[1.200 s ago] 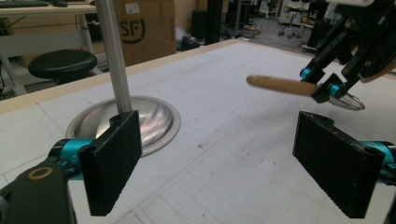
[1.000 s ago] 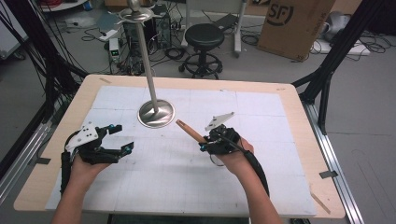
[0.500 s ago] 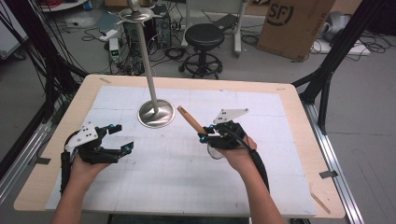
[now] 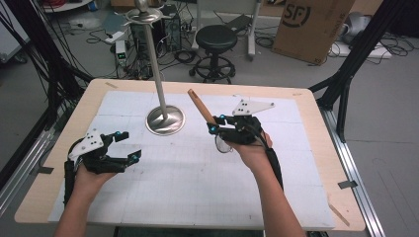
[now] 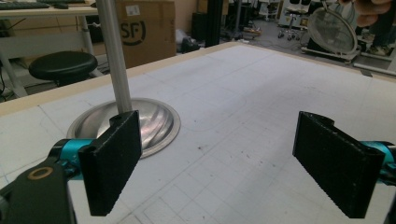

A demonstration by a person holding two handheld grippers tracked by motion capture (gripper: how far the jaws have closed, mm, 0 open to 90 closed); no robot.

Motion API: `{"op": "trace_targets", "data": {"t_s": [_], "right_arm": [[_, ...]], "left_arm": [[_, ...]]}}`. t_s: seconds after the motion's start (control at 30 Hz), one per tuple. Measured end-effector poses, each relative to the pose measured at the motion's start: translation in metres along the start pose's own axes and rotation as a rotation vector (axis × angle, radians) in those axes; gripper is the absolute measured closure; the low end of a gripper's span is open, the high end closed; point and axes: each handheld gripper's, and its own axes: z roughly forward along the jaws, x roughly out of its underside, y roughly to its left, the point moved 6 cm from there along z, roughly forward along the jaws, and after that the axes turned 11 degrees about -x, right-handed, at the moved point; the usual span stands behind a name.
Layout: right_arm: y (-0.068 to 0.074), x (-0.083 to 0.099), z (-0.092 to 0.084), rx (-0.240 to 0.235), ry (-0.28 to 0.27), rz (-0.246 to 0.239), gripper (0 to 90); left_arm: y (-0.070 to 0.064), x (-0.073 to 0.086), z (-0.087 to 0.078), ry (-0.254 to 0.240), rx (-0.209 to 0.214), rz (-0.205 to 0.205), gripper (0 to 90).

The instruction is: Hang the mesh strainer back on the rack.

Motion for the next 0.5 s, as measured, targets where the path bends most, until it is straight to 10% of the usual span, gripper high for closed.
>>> {"op": "trace_targets", "data": {"t_s": [0.5], "right_arm": [[-0.014,-0.044,0.001,-0.032,-0.080,-0.005,68.3]], "left_arm": [[0.000,0.000,0.000,-0.003,0.003,0.001,16.2]]}}
